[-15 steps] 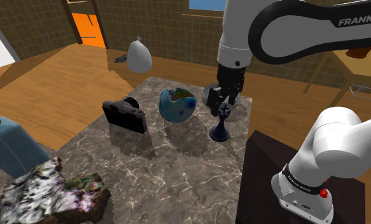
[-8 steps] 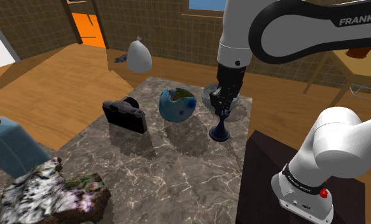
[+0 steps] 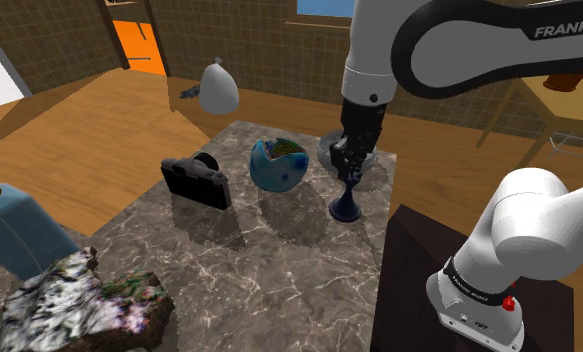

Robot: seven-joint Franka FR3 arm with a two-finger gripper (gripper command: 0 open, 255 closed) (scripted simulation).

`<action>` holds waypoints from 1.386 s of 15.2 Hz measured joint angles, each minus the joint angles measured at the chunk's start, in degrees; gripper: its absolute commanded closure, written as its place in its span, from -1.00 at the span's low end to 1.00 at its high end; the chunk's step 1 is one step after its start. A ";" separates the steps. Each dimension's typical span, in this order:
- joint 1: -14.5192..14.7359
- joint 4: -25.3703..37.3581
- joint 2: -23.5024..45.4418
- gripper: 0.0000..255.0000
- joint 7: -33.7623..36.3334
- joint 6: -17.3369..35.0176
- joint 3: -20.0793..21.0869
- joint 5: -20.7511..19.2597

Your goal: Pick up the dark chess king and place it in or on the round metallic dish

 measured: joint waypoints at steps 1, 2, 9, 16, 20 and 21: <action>-0.07 0.56 0.09 1.00 -0.04 -0.54 -0.11 -0.11; -0.07 1.06 0.04 1.00 0.01 -1.11 -0.15 -0.15; -0.37 6.59 0.26 1.00 0.11 -6.44 -0.86 -0.78; -0.61 12.62 1.09 1.00 0.41 -11.64 -1.32 -1.27; -0.78 16.41 1.99 1.00 0.58 -14.53 -1.56 -1.55; -0.83 17.14 2.23 1.00 0.55 -15.03 -1.64 -1.64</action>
